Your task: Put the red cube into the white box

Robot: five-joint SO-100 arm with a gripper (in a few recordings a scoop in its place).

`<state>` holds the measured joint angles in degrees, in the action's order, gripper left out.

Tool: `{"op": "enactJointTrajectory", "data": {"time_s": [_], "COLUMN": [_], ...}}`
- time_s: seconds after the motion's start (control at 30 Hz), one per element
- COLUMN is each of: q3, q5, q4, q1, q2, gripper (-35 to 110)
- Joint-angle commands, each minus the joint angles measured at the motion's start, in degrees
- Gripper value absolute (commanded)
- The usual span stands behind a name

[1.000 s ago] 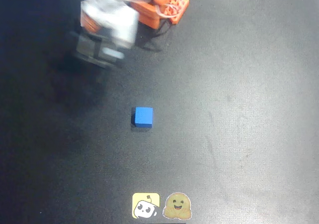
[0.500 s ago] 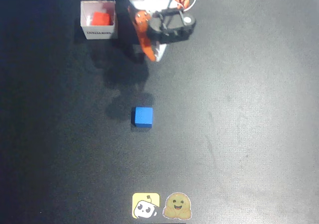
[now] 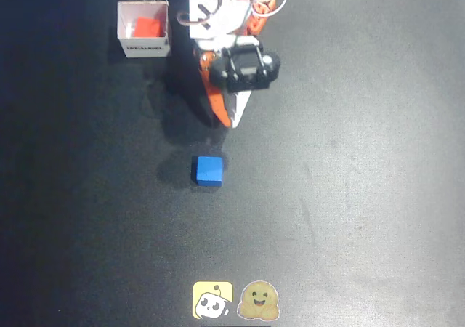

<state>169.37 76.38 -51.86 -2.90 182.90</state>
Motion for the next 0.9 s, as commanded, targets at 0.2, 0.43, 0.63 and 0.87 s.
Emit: {"op": "enactJointTrajectory", "data": {"time_s": [0.2,0.43,0.63,0.87], "q3": [-0.1,-0.1,-0.1,-0.1], "q5": [11.7,11.7,11.8,11.8], "q4": [-17.8,-25.0,-25.0,-25.0], "q1": [-1.4,-1.8,-1.8,-1.8], "q2": [0.3,0.3,0.3,0.3], "gripper": [0,0,0,0]}}
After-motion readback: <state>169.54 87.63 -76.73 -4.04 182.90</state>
